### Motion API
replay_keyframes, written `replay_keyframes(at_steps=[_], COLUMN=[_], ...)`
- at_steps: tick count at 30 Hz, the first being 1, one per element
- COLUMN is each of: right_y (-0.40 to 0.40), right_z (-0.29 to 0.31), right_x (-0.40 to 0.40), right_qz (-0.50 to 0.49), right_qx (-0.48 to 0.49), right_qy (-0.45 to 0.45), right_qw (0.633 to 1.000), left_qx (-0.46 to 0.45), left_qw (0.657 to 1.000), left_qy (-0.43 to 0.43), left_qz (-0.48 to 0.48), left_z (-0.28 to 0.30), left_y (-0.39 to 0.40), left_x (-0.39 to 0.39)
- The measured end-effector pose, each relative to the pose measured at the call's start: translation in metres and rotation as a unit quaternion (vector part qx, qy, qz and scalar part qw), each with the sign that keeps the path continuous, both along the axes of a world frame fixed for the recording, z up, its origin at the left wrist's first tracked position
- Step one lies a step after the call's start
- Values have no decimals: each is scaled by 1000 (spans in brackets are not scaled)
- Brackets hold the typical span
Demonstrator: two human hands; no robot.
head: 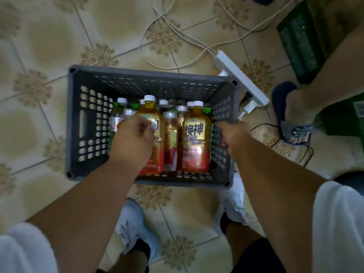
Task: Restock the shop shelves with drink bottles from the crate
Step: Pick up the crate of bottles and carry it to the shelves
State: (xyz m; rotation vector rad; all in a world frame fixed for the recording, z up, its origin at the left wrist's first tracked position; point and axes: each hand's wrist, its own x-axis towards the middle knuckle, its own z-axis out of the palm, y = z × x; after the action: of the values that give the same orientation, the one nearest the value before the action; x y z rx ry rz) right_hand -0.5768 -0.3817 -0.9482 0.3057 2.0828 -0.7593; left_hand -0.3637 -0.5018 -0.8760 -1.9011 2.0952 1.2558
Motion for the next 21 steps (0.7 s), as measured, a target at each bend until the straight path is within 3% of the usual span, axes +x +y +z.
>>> replay_keyframes(at_steps=[3,5,8,12,14,16,21], right_y=[-3,-3,-1,5,4,-3,-4], right_z=[-5,-7,-11,-7,-7,-6,-8], right_x=[4,3,0,-8,-8,-7,-1], right_qz=[-4,-5,5,-10,-17,-13,7], right_qx=[-4,1,1,-53,-50,-33,-4], right_qy=[14,22,19,-101,-131,-103,-57], right_qw=[1000,1000,1000,993,990,994,998], left_qx=[-168,-221,-119,96,139,170,142], left_qw=[980,961,966,963,957,954,958], left_qy=[-107,-165,-177,-53,-11,10,-25], left_qz=[-13,30,149,245,253,248,247], left_z=[-3,-9,-28,-50,-58,-63,-72], left_y=[-34,-61,-97,-128,-141,-150,-146], left_x=[38,65,99,116,121,122,124])
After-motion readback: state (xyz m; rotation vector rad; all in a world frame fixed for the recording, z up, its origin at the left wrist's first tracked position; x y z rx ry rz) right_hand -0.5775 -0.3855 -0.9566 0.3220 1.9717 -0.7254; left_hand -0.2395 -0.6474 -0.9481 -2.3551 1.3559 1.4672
